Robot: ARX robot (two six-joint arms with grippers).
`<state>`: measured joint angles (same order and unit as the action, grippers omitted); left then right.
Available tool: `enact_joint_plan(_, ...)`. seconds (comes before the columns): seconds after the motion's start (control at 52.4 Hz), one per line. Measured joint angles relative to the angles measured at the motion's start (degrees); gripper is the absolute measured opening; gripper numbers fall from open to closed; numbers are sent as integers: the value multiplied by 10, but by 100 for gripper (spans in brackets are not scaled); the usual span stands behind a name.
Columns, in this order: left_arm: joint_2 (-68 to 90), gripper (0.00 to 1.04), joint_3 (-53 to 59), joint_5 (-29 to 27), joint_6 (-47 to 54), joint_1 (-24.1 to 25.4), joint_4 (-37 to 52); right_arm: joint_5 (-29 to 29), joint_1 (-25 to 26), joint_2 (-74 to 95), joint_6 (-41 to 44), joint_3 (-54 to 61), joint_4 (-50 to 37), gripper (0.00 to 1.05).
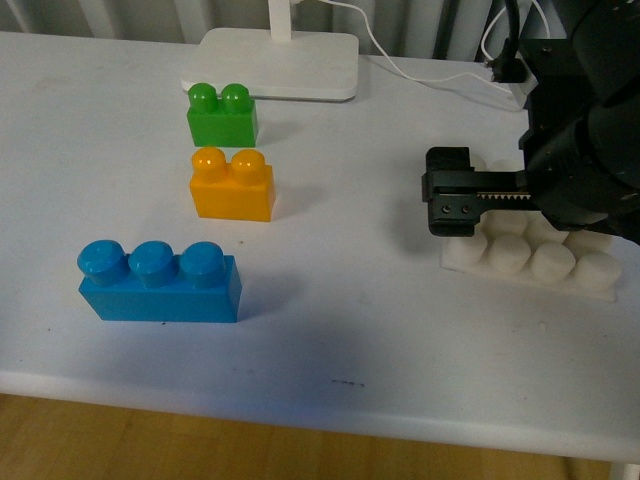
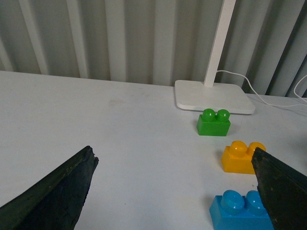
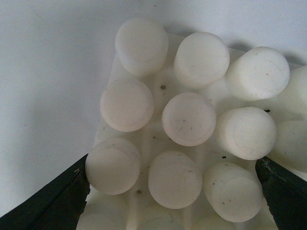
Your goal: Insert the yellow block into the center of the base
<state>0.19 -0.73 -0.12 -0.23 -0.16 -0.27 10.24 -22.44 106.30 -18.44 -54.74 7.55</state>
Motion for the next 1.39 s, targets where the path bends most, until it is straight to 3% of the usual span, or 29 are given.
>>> enact_joint_plan(0.764, 0, 98, 0, 0, 0, 0, 0, 28, -85, 46, -44, -70, 26, 96)
enact_joint_plan(1.184, 0, 98, 0, 0, 0, 0, 0, 33, -83, 42, -46, -71, 27, 96)
enact_joint_plan(1.394, 0, 98, 0, 0, 0, 0, 0, -2, -60, -6, -38, -44, 30, 96)
